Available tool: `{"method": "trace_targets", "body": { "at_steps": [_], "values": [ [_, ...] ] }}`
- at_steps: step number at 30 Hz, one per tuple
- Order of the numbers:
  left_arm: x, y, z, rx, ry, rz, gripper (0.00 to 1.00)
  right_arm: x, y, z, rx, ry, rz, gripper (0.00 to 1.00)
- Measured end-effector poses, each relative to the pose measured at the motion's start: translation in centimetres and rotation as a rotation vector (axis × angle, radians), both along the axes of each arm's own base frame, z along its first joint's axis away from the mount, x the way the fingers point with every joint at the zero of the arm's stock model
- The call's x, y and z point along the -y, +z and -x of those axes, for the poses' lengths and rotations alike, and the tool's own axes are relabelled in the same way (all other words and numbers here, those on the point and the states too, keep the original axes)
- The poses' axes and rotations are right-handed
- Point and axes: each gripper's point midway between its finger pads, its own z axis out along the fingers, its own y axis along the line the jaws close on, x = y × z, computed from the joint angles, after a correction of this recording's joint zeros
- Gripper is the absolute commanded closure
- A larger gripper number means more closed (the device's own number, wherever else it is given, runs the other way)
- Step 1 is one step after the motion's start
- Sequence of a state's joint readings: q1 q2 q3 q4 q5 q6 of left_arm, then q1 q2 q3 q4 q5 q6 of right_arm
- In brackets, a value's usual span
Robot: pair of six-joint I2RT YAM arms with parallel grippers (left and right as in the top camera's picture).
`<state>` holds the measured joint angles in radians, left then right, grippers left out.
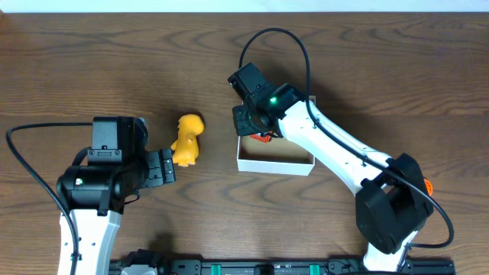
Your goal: Pack container
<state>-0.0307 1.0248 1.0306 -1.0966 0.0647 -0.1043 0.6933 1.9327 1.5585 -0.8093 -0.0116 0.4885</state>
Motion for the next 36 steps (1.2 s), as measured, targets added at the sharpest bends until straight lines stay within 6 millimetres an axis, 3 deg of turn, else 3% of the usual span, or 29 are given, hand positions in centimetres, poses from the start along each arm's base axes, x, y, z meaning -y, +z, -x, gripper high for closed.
{"method": "trace_targets", "body": {
  "at_steps": [11,18,36],
  "values": [
    [0.0,0.0,0.0,0.0,0.0,0.0,0.09,-0.1,-3.1,0.3,-0.062,0.009,0.034,0.88],
    [0.0,0.0,0.1,-0.003,0.0,0.0,0.09,-0.3,-3.1,-0.1,-0.044,0.005,0.031,0.89],
    [0.0,-0.1,0.3,-0.012,0.0,0.0,0.09,1.8,-2.9,-2.2,0.031,-0.087,0.097,0.87]
  ]
}}
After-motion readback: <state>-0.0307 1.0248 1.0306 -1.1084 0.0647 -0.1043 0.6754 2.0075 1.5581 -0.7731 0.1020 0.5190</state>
